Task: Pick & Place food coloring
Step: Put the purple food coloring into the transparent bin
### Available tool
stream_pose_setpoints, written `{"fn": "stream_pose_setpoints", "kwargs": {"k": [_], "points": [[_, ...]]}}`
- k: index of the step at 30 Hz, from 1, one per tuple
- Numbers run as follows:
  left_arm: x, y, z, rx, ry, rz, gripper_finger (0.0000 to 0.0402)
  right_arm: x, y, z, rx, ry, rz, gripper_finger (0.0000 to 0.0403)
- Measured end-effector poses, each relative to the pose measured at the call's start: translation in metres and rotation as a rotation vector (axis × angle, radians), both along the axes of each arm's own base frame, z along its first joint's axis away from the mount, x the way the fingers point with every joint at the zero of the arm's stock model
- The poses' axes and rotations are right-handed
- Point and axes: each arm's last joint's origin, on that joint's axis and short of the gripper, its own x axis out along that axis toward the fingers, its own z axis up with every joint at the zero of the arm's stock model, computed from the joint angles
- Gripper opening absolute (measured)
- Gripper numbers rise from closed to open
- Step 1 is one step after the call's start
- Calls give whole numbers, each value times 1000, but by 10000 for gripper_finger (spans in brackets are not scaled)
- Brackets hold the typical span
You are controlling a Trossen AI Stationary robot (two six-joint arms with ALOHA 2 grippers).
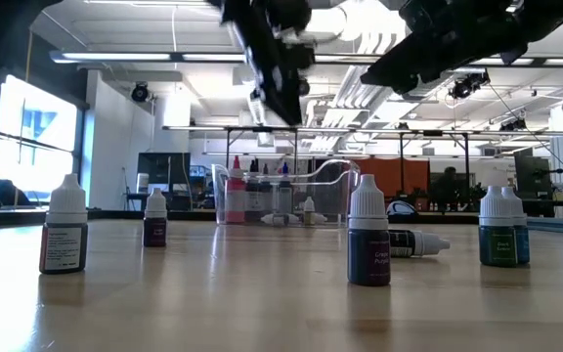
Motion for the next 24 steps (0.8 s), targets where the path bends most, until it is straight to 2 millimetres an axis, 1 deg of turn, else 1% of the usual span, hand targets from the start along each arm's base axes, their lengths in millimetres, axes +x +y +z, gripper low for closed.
{"fn": "stream_pose_setpoints", "kwargs": {"k": [3, 5, 8, 10, 12, 14, 16, 18, 21, 24], "points": [[-15, -8, 42, -43, 37, -22, 121, 7, 3, -8, 38, 37, 0, 138], [-27, -12, 61, -40, 68, 6, 121, 14, 7, -18, 51, 81, 16, 138], [-47, -21, 81, -4, 98, 106, 121, 27, 20, -32, 93, 154, 85, 138], [-59, -32, 93, 49, 90, 153, 121, 37, 31, -35, 115, 189, 132, 138], [-70, -48, 96, 101, 97, 196, 121, 47, 43, -34, 138, 230, 175, 138], [-76, -66, 90, 138, 100, 224, 121, 54, 58, -37, 170, 313, 214, 138], [-83, -87, 75, 169, 121, 231, 121, 57, 74, -44, 180, 403, 245, 138], [-89, -107, 58, 193, 84, 239, 121, 61, 90, -49, 156, 455, 242, 138], [-104, -130, 26, 168, 43, 208, 121, 68, 110, -54, 137, 484, 210, 138], [-114, -149, -11, 82, -32, 165, 121, 76, 124, -57, 191, 513, 189, 138]]}}
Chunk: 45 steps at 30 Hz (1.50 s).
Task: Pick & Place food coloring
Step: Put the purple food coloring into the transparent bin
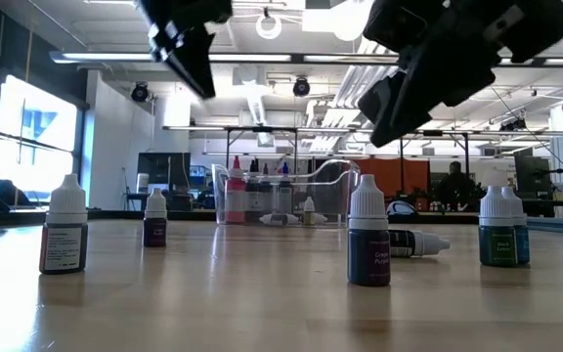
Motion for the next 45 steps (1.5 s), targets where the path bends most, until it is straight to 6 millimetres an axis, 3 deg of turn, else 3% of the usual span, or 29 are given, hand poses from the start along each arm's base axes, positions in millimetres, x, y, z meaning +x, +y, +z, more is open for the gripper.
{"fn": "stream_pose_setpoints", "kwargs": {"k": [6, 12, 18, 25, 33, 39, 42, 45], "points": [[-5, -30, -63, -105, -223, -195, 121, 14, 18, -25, -43, 81, -9, 138], [-6, -36, -92, -168, -355, -275, 121, 22, 26, -51, -17, 173, -95, 138], [-6, -36, -92, -167, -364, -274, 121, 24, 33, -71, 1, 228, -91, 138], [-6, -36, -92, -169, -365, -272, 121, 26, 33, -77, -34, 214, -102, 135], [-6, -36, -92, -182, -370, -258, 121, 27, 28, -78, -42, 224, -118, 74], [-6, -36, -92, -183, -372, -254, 121, 34, 17, -64, 48, 177, -131, 59], [-6, -36, -92, -183, -372, -254, 121, 43, 8, -32, 38, 56, -115, 67], [-6, -36, -92, -183, -372, -254, 121, 46, -13, -2, -103, -14, -129, 67]]}}
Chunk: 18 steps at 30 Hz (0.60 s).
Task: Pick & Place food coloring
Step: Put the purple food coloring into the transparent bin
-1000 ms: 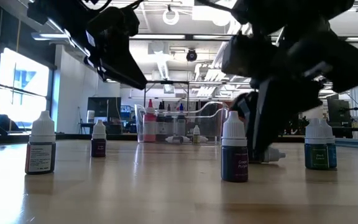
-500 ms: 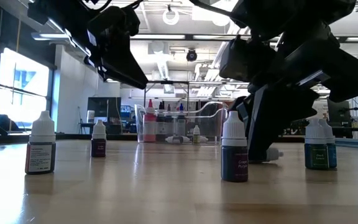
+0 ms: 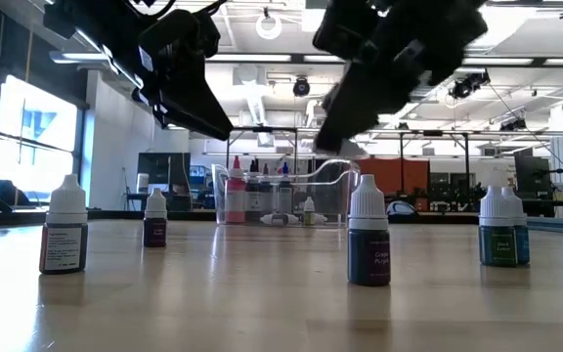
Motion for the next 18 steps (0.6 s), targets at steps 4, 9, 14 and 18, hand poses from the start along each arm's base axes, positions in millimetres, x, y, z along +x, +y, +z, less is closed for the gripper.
{"fn": "stream_pose_setpoints", "kwargs": {"k": [4, 9, 14, 18], "points": [[0, 0, 0, 0, -1, 0, 121, 4, -41, 43, -247, -103, -107, 63], [0, 0, 0, 0, 0, 0, 121, 6, -106, 62, -385, -117, -257, 73], [0, 0, 0, 0, 1, 1, 121, -2, -172, 46, -398, -41, -366, 80], [0, 0, 0, 5, 0, 7, 121, -11, -215, 21, -292, 27, -429, 81]]}}
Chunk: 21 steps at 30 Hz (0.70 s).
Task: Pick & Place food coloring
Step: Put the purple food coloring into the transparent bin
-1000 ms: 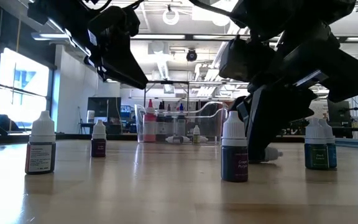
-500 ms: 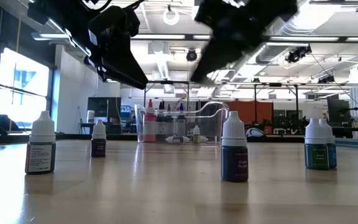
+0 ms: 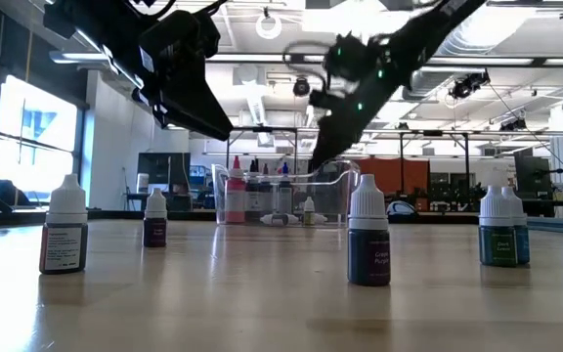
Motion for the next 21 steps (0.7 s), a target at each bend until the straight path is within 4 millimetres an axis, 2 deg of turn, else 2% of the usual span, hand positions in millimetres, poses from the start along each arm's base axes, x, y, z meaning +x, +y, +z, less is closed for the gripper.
{"fn": "stream_pose_setpoints", "kwargs": {"k": [4, 8, 16, 21], "points": [[0, 0, 0, 0, 0, 0, 121, -5, -26, -25, 86, 26, -8, 82], [0, 0, 0, 1, 0, 1, 121, -8, -38, -32, 123, 12, 48, 82], [0, 0, 0, -2, 0, 4, 121, -3, -41, -24, 89, 6, 50, 104], [0, 0, 0, -43, 0, 9, 121, 7, -39, -9, 58, 22, 43, 126]]}}
